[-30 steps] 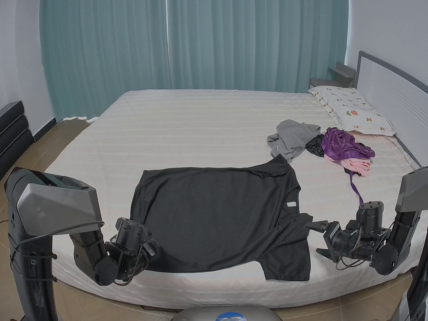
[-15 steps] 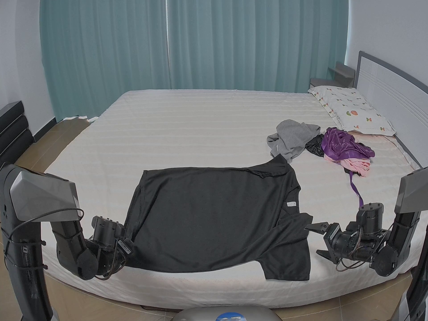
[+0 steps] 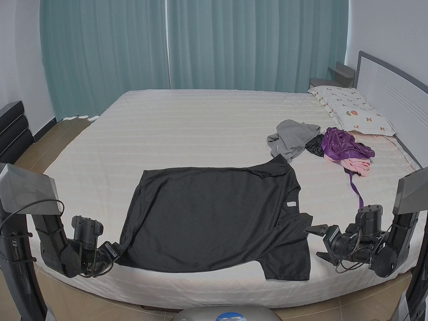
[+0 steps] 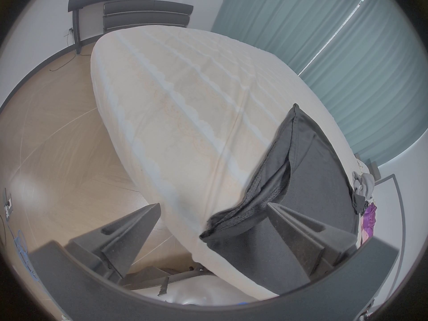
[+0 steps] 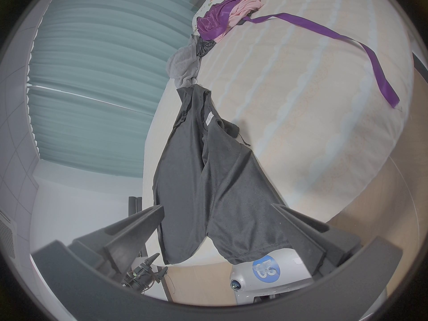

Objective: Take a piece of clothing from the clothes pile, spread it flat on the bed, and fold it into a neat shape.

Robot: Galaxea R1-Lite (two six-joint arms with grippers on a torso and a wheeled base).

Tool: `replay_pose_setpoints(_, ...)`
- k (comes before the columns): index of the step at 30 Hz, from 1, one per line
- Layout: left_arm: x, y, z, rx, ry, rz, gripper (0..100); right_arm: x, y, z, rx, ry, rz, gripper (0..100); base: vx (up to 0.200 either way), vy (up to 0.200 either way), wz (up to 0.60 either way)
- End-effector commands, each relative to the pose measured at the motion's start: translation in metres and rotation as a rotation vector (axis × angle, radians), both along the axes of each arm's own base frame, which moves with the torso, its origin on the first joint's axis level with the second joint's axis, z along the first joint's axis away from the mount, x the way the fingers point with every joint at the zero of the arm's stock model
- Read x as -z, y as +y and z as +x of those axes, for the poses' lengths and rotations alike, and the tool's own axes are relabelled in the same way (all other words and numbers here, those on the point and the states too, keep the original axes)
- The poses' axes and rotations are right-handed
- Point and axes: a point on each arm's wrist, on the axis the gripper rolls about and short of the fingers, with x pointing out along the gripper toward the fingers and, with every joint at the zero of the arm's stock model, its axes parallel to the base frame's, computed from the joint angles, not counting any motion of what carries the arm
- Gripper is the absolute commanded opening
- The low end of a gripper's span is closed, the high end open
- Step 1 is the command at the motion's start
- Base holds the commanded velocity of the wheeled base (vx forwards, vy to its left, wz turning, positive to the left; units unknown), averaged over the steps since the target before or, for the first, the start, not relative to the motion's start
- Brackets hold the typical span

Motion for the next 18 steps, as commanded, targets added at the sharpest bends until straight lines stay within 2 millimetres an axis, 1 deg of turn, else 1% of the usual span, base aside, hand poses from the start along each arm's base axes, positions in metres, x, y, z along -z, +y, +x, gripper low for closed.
replay_pose_setpoints(1,-0.001,0.002,-0.014,0.053,0.035,-0.007,100,0.004,0.000,0.000,-0.001,0.015,-0.004,100,0.000,0.000,0.00)
replay_pose_setpoints(4,-0.001,0.001,-0.012,0.078,0.006,-0.008,100,0.004,0.000,0.000,-0.001,0.017,-0.004,100,0.000,0.000,0.00)
replay_pose_setpoints(9,-0.005,-0.002,0.001,0.086,-0.109,-0.012,100,0.004,0.001,0.000,-0.002,0.017,-0.004,100,0.000,0.000,0.00)
replay_pose_setpoints(14,-0.017,-0.007,0.025,0.094,-0.198,-0.019,100,0.004,0.000,0.000,-0.001,0.017,-0.004,100,0.000,0.000,0.00)
replay_pose_setpoints(16,-0.021,-0.014,0.035,0.112,-0.222,-0.030,100,0.005,0.001,0.000,-0.002,0.018,-0.004,100,0.000,0.000,0.00)
replay_pose_setpoints(17,-0.021,-0.015,0.036,0.113,-0.224,-0.031,100,0.005,0.000,0.000,-0.001,0.018,-0.004,100,0.000,0.000,0.00)
replay_pose_setpoints(18,-0.024,-0.024,0.048,0.130,-0.248,-0.043,100,0.006,0.001,0.000,-0.002,0.021,-0.005,100,0.000,0.000,0.00)
